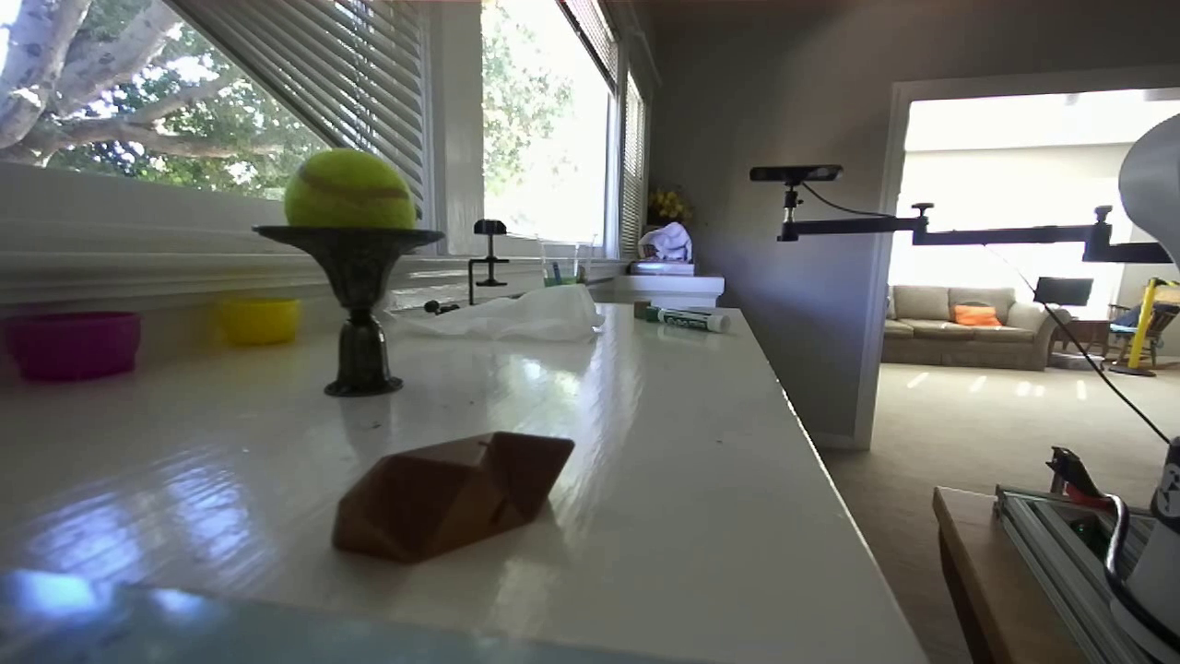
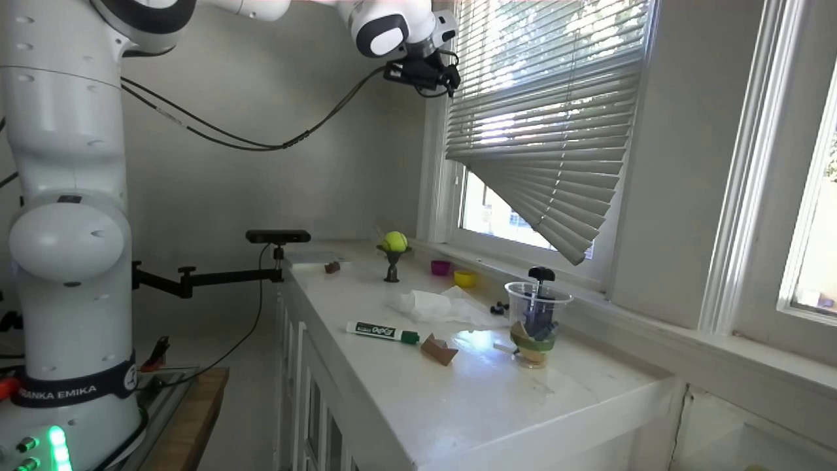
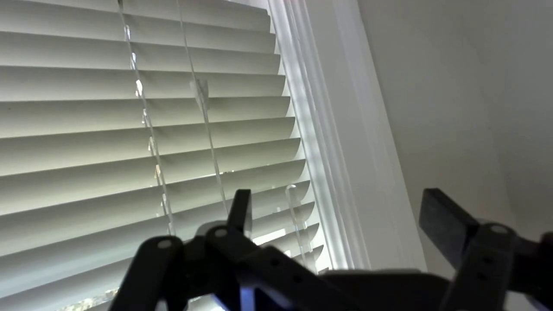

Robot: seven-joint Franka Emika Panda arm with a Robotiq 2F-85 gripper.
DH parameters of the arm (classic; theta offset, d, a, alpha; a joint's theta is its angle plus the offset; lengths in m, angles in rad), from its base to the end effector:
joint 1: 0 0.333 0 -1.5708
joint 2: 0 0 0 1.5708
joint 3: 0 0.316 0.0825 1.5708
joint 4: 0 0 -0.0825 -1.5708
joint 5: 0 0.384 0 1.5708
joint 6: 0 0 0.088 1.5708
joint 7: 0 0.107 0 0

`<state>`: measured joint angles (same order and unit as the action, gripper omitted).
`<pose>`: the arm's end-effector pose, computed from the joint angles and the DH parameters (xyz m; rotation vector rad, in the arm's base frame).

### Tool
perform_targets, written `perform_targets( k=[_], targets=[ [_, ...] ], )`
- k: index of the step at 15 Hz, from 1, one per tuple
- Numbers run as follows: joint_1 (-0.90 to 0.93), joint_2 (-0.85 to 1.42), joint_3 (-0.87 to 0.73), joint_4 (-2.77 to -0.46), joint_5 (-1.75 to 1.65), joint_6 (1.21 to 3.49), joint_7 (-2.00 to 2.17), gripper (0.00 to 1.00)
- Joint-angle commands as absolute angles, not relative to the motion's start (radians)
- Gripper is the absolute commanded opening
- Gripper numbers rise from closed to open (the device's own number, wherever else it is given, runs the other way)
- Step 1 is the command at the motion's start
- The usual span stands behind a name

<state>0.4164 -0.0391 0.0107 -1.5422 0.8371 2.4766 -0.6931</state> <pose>0.5340 0.2406 0.7718 -2.0381 -0.7630 -1.2482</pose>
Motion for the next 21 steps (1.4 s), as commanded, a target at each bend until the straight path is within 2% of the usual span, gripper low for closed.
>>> perform_targets(
  k=[1, 21],
  targets=[
    [0.418, -0.036, 0.014, -1.54, 0.811, 2.501, -0.725, 1.0],
    [0.413, 0.104, 0.007, -1.397, 0.697, 2.567, -0.797, 1.0]
  ],
)
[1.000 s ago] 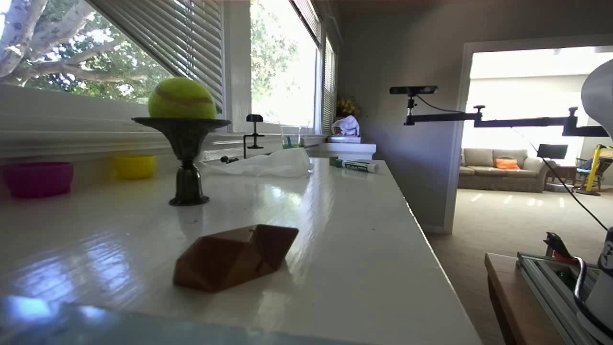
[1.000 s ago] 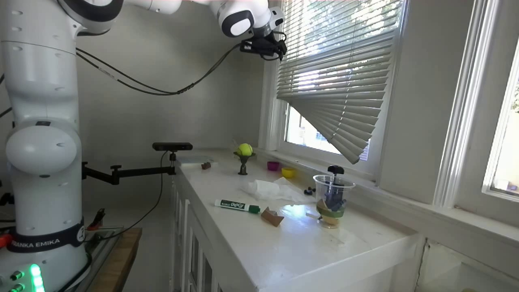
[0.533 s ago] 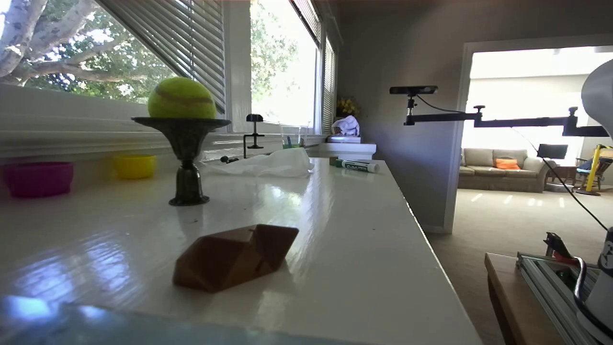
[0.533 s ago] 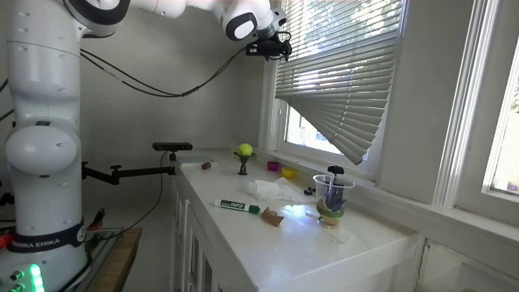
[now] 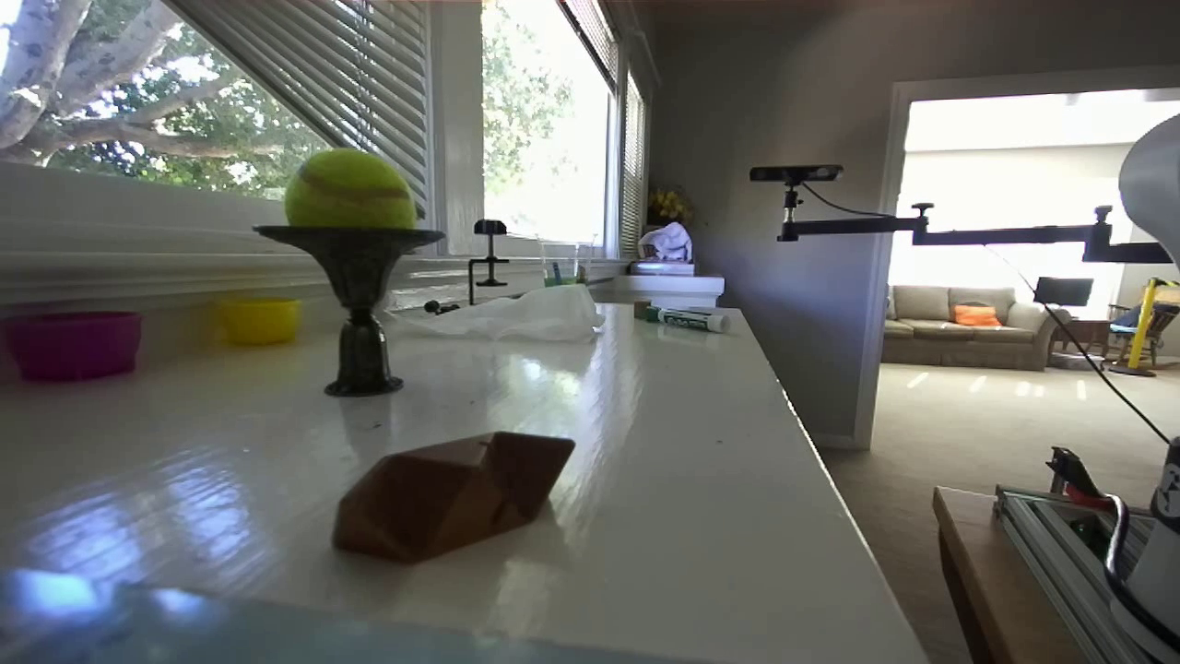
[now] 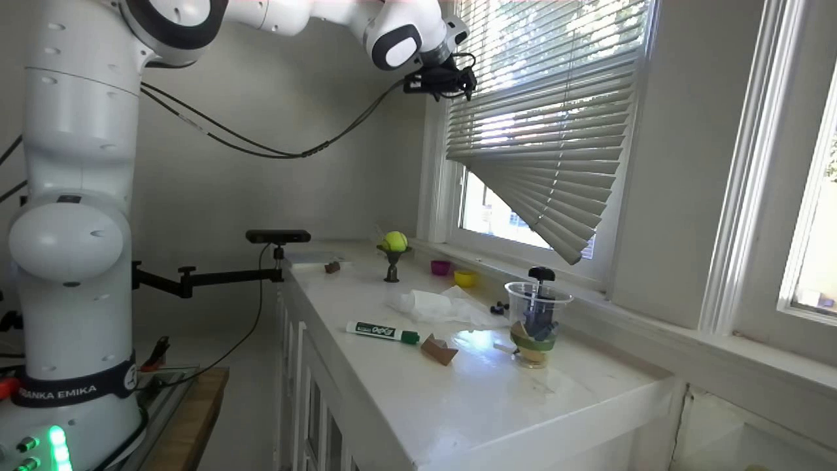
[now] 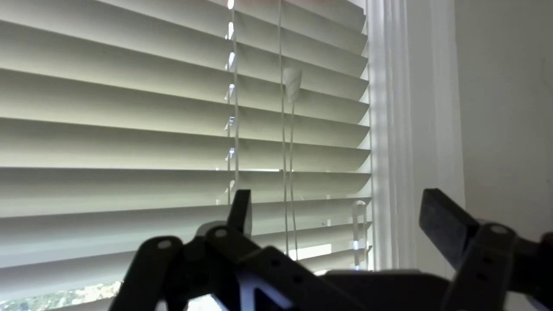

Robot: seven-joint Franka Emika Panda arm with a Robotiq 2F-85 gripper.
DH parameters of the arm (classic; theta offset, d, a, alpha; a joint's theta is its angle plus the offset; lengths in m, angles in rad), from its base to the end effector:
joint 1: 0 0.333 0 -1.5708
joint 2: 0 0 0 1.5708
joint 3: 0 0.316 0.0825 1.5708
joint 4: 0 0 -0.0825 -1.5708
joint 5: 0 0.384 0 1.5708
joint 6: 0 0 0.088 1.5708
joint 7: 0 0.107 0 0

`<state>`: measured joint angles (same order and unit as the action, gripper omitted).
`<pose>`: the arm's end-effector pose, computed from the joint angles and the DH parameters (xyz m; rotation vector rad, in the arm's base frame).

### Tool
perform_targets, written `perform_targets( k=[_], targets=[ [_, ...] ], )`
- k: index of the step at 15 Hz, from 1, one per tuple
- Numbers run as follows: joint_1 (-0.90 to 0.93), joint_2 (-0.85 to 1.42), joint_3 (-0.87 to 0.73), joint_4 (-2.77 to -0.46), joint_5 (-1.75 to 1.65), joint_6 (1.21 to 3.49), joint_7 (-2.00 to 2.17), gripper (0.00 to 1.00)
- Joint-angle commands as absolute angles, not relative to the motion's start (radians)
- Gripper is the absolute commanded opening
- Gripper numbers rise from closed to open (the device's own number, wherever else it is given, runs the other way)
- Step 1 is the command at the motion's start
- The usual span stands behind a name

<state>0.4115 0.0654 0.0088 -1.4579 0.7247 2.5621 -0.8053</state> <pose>0.5699 0.2435 0.7614 -2.0914 -0.9256 -1.4260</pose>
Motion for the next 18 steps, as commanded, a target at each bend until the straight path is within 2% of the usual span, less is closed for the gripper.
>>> perform_targets(
  k=[1, 18],
  targets=[
    [0.412, 0.111, 0.006, -1.388, 0.695, 2.565, -0.795, 1.0],
    [0.412, 0.213, -0.007, -1.259, 0.696, 2.547, -0.785, 1.0]
  ],
)
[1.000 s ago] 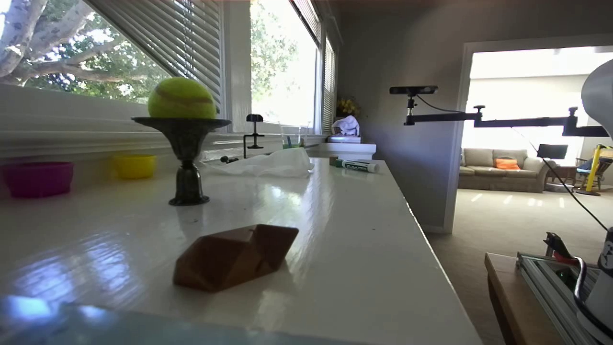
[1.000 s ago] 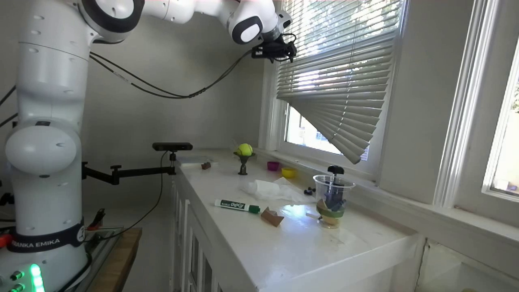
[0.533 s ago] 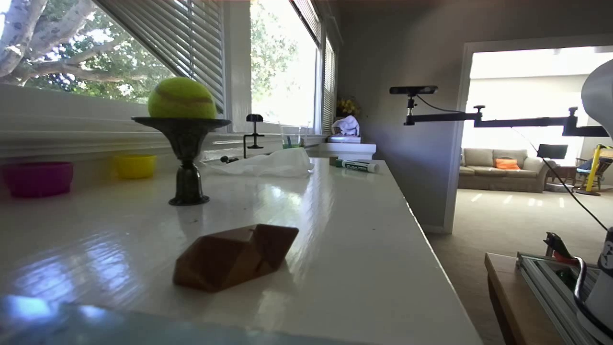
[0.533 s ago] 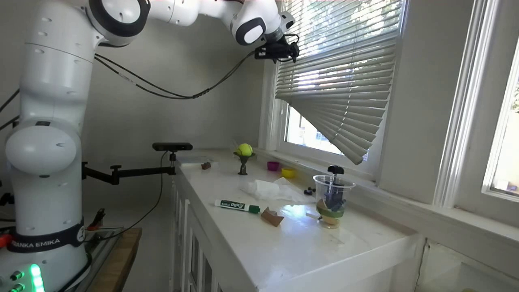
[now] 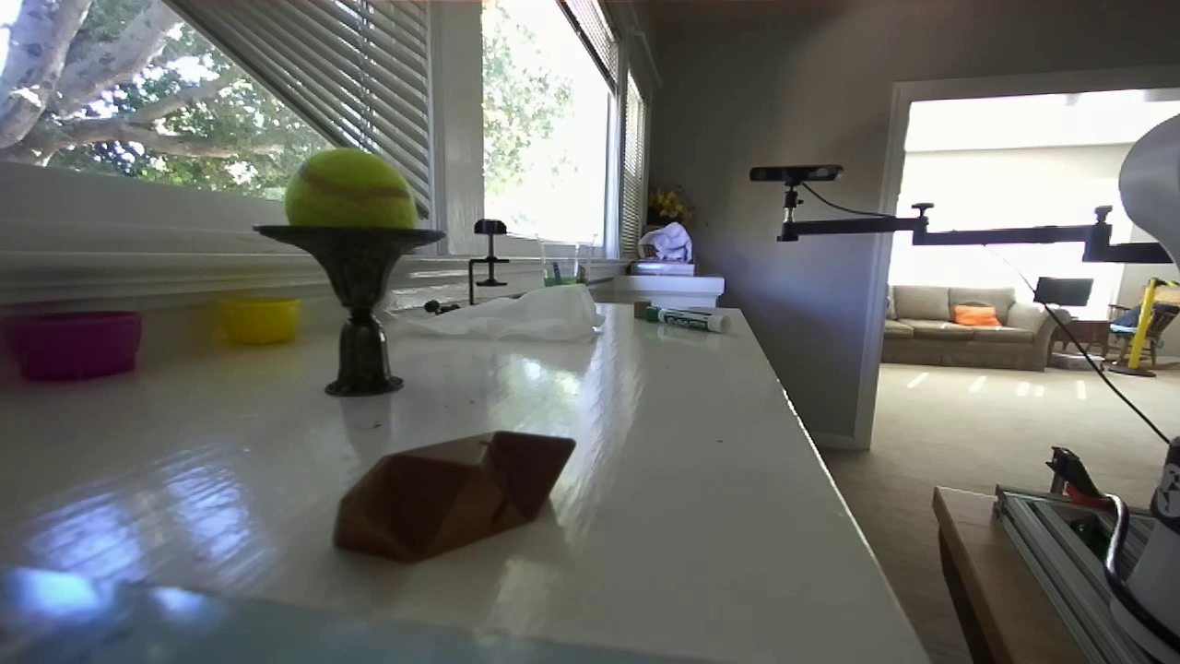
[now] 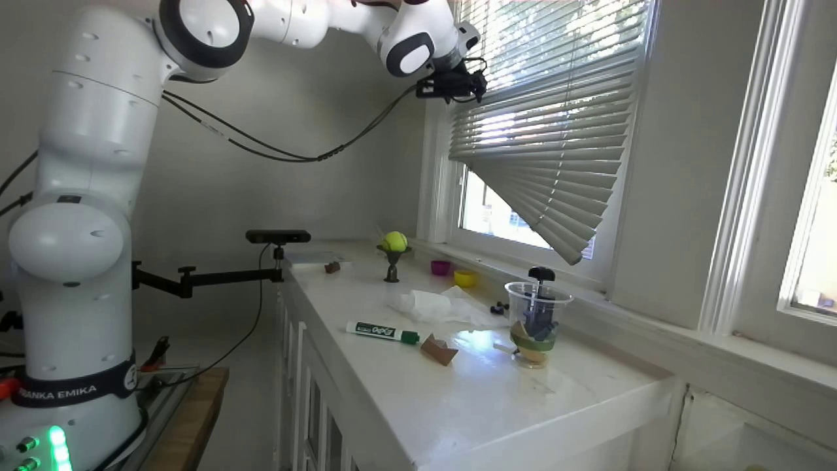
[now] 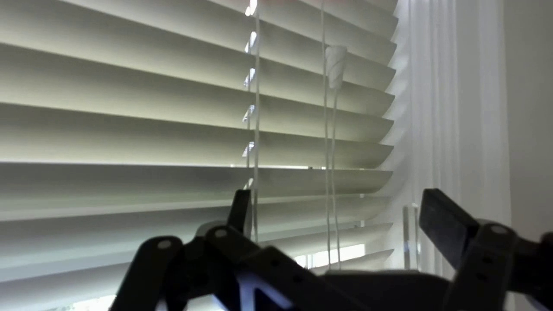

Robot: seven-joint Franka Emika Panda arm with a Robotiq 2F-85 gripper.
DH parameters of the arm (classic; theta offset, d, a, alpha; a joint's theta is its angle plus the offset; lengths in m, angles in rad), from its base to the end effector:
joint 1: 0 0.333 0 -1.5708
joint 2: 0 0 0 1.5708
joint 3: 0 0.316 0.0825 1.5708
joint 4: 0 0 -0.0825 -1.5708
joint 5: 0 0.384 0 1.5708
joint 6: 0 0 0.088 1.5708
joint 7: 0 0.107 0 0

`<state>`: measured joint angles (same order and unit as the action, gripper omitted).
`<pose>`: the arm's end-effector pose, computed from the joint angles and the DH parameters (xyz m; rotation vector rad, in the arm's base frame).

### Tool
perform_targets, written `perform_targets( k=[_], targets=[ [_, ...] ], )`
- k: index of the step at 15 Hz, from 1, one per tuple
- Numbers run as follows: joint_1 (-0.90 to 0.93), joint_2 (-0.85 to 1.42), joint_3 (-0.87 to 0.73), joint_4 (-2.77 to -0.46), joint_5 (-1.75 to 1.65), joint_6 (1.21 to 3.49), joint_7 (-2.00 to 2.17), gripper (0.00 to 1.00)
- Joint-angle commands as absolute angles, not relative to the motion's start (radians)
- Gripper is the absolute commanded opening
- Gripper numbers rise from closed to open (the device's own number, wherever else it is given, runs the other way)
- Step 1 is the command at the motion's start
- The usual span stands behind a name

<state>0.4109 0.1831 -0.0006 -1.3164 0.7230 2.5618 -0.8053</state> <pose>0.6022 0.2512 0.7594 -2.0814 -0.9186 -1.4586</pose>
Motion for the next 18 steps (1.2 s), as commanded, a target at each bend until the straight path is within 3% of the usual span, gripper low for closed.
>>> perform_targets(
  k=[1, 10, 11, 12, 15, 17, 18],
  targets=[
    [0.413, 0.209, -0.007, -1.263, 0.696, 2.549, -0.784, 1.0],
    [0.418, 0.168, -0.009, -1.325, 0.698, 2.568, -0.776, 1.0],
    [0.418, 0.167, -0.01, -1.329, 0.697, 2.569, -0.775, 0.91],
    [0.418, 0.165, -0.01, -1.333, 0.697, 2.571, -0.773, 0.74],
    [0.418, 0.16, -0.013, -1.341, 0.698, 2.572, -0.771, 0.5],
    [0.418, 0.159, -0.015, -1.344, 0.698, 2.572, -0.77, 0.36],
    [0.419, 0.158, -0.016, -1.345, 0.698, 2.573, -0.769, 0.41]
  ],
)
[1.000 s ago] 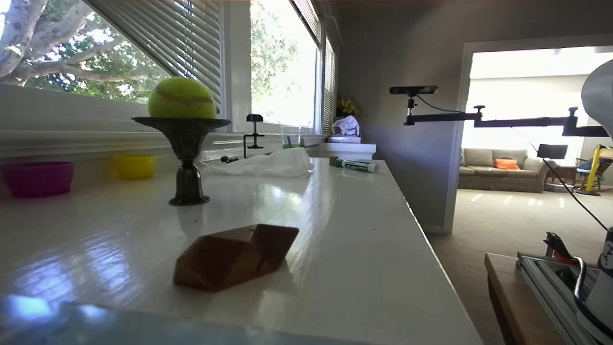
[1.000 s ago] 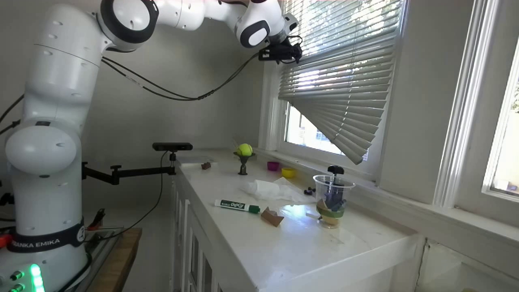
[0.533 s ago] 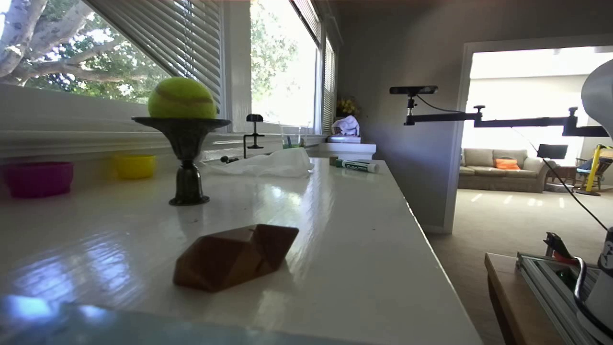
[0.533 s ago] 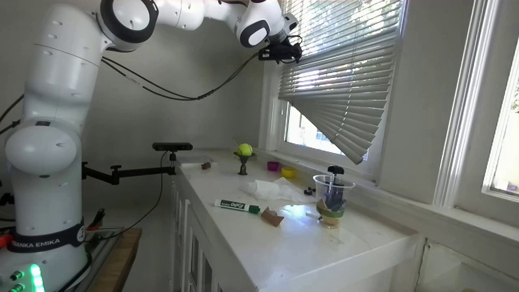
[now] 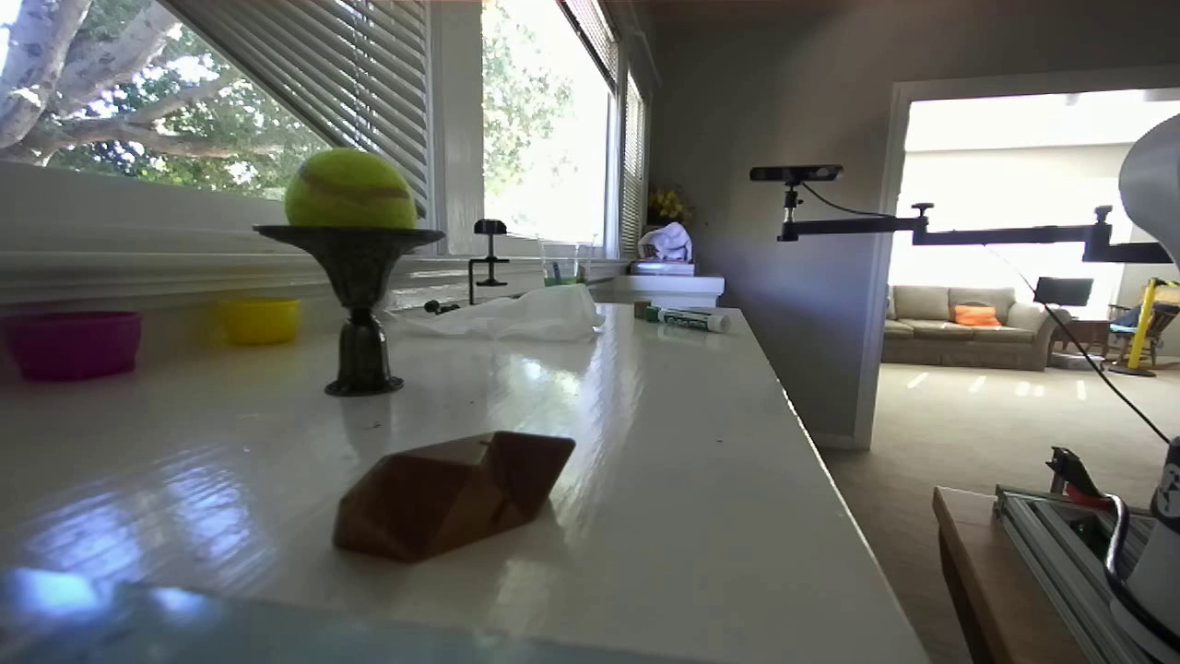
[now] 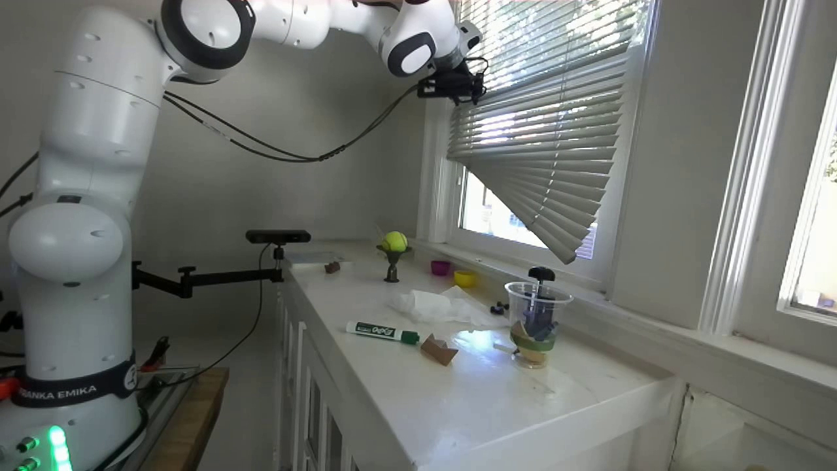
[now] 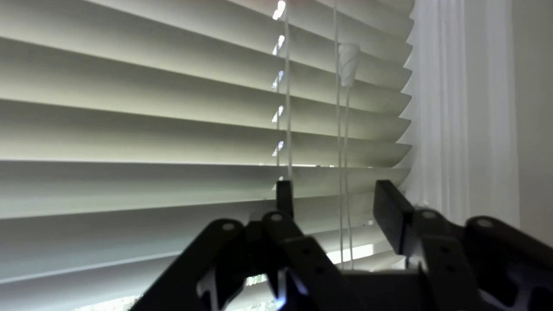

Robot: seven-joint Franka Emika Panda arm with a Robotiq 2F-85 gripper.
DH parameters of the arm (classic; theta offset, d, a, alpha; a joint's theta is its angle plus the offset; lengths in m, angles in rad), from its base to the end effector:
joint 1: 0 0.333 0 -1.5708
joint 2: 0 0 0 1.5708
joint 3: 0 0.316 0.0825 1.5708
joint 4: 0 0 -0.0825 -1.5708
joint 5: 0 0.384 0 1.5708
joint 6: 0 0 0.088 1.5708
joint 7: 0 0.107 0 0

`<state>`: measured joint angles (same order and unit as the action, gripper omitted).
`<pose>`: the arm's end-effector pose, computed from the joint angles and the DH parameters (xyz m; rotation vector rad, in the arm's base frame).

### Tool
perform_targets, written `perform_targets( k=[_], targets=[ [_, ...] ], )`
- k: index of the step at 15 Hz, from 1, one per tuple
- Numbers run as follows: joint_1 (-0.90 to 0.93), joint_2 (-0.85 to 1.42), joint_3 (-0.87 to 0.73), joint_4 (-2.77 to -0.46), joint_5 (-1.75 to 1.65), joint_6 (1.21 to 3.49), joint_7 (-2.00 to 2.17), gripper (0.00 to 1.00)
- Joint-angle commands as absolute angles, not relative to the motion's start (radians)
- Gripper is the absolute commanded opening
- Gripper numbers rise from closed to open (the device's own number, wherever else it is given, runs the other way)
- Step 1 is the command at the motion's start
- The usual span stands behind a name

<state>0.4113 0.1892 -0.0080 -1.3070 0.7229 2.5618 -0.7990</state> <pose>0.6049 0.2481 0.7602 -2.0857 -0.9064 -1.4631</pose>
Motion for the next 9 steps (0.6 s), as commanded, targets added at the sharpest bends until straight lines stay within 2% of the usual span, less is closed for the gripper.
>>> perform_targets(
  k=[1, 2, 4, 5, 9],
  targets=[
    [0.419, 0.158, -0.017, -1.345, 0.697, 2.573, -0.769, 0.33],
    [0.419, 0.158, -0.018, -1.345, 0.697, 2.572, -0.768, 0.58],
    [0.419, 0.156, -0.02, -1.348, 0.697, 2.571, -0.768, 0.62],
    [0.42, 0.155, -0.021, -1.348, 0.697, 2.572, -0.768, 0.67],
    [0.42, 0.149, -0.021, -1.357, 0.696, 2.574, -0.765, 0.95]
  ],
)
